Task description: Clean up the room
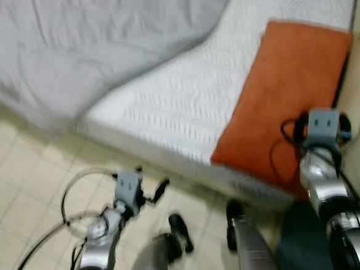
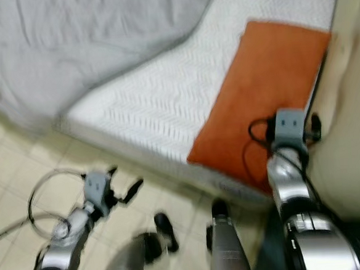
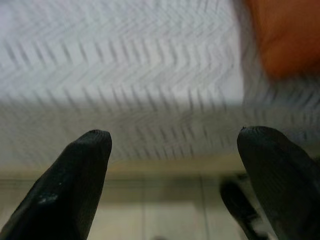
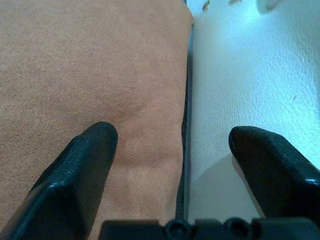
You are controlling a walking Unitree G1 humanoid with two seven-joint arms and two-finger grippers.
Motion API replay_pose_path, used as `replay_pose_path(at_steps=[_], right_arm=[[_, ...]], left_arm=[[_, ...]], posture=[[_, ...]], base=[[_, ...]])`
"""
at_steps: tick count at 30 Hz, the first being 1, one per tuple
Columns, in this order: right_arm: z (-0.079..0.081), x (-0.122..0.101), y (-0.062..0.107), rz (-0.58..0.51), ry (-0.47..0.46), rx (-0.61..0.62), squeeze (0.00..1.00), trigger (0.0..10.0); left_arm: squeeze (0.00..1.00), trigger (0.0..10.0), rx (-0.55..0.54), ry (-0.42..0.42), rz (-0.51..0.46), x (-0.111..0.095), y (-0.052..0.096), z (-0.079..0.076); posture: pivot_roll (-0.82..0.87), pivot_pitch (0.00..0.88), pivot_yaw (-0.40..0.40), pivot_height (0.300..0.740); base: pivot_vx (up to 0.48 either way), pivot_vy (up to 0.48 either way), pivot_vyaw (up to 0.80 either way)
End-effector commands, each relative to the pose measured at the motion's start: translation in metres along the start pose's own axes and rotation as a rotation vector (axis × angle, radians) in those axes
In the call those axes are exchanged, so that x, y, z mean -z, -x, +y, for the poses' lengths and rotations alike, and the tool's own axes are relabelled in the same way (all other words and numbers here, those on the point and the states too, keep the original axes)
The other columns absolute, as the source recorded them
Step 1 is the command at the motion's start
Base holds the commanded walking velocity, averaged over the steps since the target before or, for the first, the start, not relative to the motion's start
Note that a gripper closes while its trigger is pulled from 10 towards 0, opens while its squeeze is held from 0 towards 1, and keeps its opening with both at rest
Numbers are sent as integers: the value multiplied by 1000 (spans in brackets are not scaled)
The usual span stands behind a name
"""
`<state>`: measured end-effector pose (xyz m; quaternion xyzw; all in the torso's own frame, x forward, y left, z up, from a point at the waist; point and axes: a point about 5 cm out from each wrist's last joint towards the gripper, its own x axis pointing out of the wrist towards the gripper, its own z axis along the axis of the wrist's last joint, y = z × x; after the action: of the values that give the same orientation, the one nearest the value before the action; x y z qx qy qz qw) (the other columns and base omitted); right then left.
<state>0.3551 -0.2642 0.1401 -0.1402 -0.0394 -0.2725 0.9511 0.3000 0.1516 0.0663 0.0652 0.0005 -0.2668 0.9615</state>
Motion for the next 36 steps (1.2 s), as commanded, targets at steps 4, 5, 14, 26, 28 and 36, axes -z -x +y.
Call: replay_pose_path(at_steps=[4, 5, 14, 26, 28, 36], right_arm=[[-11, -7, 22, -171, 34, -1, 0, 10000], [-16, -11, 28, -196, 23, 6, 0, 10000], [-25, 19, 106, -52, -139, -176, 0, 10000], [-22, 46, 141, 102, -182, -338, 0, 10000], [-8, 44, 134, 89, -158, -406, 0, 10000], [7, 44, 127, 109, -151, -471, 0, 10000]], left_arm=[[1000, 10000, 35, -10, -88, -23, 11, -20], [1000, 10000, 25, 2, -103, -27, 14, -23], [1000, 10000, -5, 61, -133, -36, 17, -41], [0, 10000, -105, 145, -13, -18, 7, -36], [0, 10000, -92, 172, 11, -12, 0, -39], [0, 10000, -105, 212, 64, -3, -6, -37]], posture=[[-130, 373, 76, 740], [-132, 349, 72, 740], [-144, 148, 68, 740], [-173, 0, 89, 740], [-179, 0, 89, 740], [-178, 0, 81, 740]], base=[[0, 0, 0], [0, 0, 0], [0, 0, 0], [0, 0, 0], [0, 422, 0], [0, 457, -684]])
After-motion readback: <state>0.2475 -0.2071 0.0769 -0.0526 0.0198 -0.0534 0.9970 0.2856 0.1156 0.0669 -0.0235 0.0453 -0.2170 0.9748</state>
